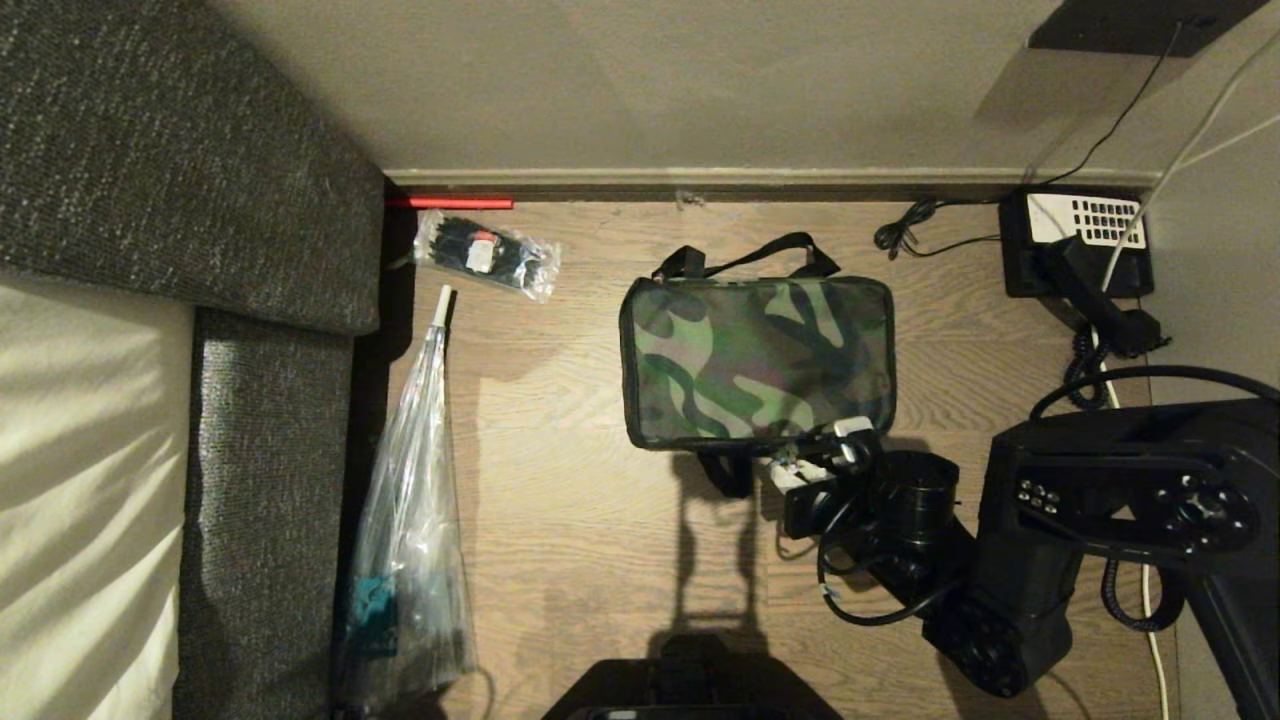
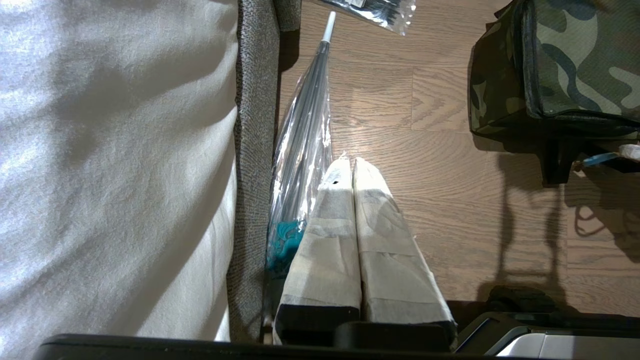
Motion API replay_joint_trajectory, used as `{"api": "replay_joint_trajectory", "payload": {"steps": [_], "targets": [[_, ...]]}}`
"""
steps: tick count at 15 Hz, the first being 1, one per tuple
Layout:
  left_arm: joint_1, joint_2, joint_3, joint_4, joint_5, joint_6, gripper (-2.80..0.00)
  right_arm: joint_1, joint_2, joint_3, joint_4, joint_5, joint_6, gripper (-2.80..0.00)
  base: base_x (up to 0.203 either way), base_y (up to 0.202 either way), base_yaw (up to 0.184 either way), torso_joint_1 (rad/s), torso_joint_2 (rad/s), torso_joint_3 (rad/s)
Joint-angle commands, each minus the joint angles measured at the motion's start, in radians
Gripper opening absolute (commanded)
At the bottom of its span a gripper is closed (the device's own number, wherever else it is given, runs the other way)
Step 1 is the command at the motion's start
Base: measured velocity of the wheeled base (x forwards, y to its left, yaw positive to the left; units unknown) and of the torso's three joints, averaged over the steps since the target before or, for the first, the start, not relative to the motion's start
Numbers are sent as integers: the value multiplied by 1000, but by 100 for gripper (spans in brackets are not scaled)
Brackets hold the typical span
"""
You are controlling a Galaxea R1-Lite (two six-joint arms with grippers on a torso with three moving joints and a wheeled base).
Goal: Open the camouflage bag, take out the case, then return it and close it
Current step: Open the top of the storage box
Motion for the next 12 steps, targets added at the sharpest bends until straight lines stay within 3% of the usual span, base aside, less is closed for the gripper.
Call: {"api": "replay_joint_trajectory", "payload": {"steps": [1, 12], "targets": [[0, 1, 40, -1, 0, 0, -280, -6, -14, 11, -8, -1, 0, -280, 0, 0, 0, 0, 0, 0], [0, 1, 40, -1, 0, 0, -280, -61, -79, 69, -8, 0, -18, -280, 0, 0, 0, 0, 0, 0]]}}
